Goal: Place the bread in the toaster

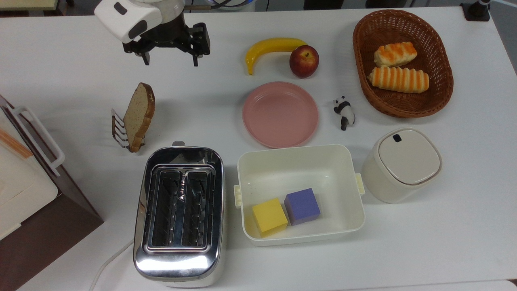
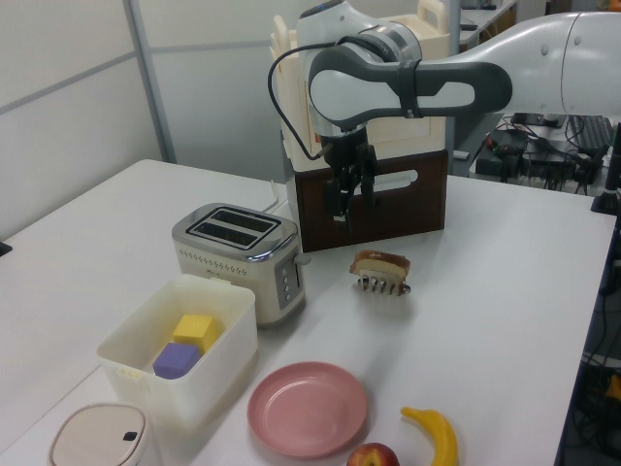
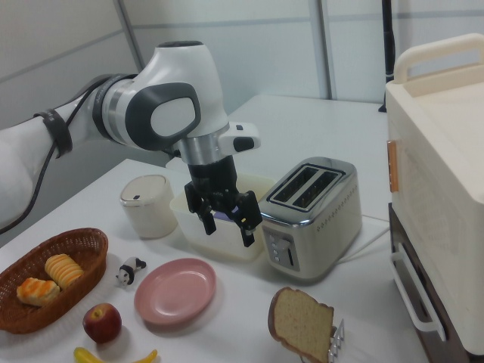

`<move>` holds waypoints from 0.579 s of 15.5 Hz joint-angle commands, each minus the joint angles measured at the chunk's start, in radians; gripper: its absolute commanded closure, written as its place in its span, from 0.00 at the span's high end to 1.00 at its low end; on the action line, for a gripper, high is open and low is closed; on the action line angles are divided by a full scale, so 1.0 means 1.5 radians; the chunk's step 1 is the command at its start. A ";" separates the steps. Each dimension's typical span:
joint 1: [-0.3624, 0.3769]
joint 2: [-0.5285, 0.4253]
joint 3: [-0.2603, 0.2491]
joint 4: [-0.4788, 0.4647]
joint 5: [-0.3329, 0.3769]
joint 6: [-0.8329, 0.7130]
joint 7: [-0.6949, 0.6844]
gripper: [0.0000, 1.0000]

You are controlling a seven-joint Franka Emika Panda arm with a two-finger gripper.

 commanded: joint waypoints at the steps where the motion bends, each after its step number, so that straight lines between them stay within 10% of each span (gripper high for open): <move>1: 0.006 -0.014 -0.007 -0.008 -0.009 -0.011 -0.012 1.00; 9: 0.005 -0.014 -0.008 -0.007 -0.011 -0.011 -0.045 1.00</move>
